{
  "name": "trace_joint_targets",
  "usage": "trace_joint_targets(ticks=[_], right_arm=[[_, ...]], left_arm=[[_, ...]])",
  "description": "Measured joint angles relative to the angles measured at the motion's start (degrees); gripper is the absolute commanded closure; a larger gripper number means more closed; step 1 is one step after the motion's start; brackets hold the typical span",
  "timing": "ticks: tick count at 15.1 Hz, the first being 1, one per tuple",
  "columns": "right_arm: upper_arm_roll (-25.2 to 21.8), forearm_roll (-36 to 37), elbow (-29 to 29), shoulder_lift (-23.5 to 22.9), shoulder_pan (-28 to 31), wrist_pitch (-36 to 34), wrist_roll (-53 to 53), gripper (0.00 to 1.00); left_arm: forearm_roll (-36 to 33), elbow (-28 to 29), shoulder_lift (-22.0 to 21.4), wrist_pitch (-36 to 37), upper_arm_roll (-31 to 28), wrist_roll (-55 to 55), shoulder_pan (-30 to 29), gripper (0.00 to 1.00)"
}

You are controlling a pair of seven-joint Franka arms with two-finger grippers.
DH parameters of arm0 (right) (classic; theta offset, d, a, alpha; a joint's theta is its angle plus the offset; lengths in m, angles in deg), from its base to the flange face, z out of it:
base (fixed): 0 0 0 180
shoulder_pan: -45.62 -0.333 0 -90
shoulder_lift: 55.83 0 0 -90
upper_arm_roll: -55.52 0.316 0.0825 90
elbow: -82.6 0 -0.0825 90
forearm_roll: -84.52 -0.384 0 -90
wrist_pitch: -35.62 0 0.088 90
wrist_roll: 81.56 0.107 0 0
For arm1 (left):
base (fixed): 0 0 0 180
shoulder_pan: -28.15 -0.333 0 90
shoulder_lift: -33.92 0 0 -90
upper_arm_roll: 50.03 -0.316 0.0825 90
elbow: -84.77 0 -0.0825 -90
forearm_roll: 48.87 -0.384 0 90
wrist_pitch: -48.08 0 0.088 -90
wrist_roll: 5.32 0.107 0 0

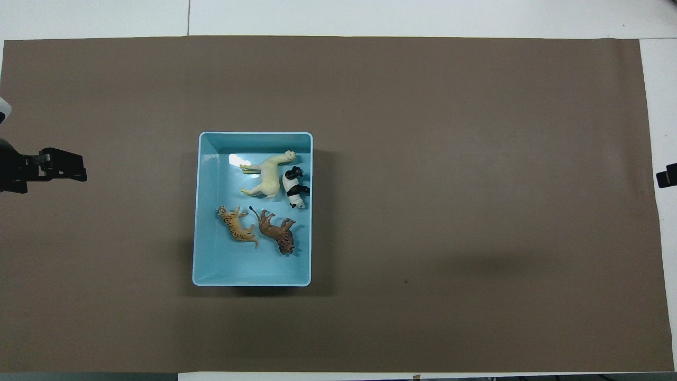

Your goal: Put all toys into storage box

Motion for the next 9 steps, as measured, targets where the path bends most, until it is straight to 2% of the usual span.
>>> trace_joint_targets(ticks=[9], right_arm=[[0.92,-0.41,0.35,-0.01,0.42,-0.14,0.02,0.0]], left_arm=[[3.54,-3.11,1.13,1.85,0.04,0.05,-0.01,0.0]])
